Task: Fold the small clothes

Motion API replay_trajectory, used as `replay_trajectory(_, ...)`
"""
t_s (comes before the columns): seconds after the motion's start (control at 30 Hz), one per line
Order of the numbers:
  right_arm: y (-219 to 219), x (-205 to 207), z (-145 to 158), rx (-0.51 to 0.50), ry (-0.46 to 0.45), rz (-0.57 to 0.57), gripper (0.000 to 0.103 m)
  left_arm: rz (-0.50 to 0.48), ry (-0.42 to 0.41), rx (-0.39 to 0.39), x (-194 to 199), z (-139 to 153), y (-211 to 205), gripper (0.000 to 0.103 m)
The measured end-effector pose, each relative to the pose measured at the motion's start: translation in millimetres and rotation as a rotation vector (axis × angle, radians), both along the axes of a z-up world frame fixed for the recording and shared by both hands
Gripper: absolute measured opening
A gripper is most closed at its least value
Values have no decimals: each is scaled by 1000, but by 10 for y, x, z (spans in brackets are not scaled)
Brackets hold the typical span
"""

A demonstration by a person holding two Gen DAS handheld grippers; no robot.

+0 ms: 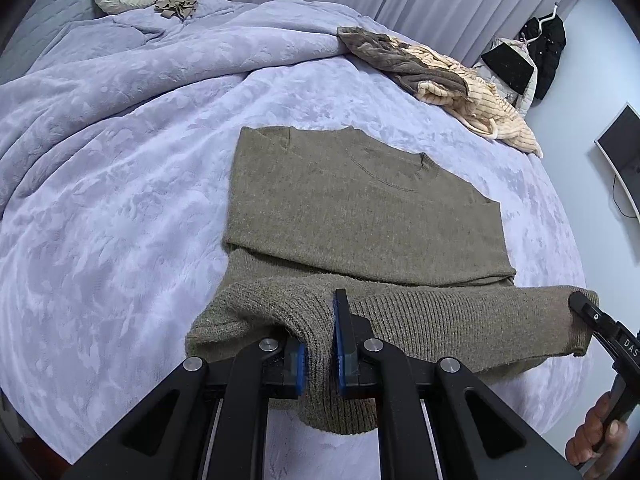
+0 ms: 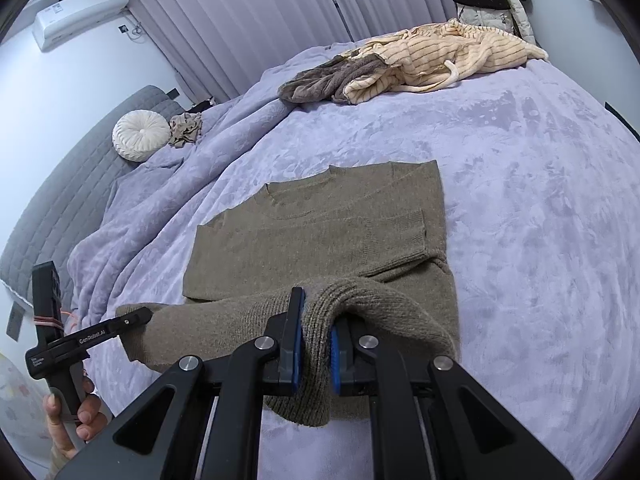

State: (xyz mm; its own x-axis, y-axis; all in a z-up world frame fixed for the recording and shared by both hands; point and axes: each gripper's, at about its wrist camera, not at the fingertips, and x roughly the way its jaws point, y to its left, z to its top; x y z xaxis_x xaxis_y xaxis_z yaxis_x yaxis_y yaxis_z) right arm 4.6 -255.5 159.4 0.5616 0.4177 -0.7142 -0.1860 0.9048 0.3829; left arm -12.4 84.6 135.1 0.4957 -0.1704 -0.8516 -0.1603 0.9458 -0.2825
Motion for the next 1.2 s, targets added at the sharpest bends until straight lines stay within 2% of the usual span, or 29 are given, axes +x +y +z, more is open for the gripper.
replay_trajectory(0.47, 73, 330, 136, -25, -15, -14, 12, -2, -12, 13, 360, 164, -4, 12)
replay_trajectory(0.93, 132, 647, 85, -53, 3, -17, 12, -5, 5, 61, 720, 119, -84, 12)
replay_trajectory(1.2, 97, 911, 29, -26, 29, -39, 12, -11, -3, 63, 927, 159, -93, 12)
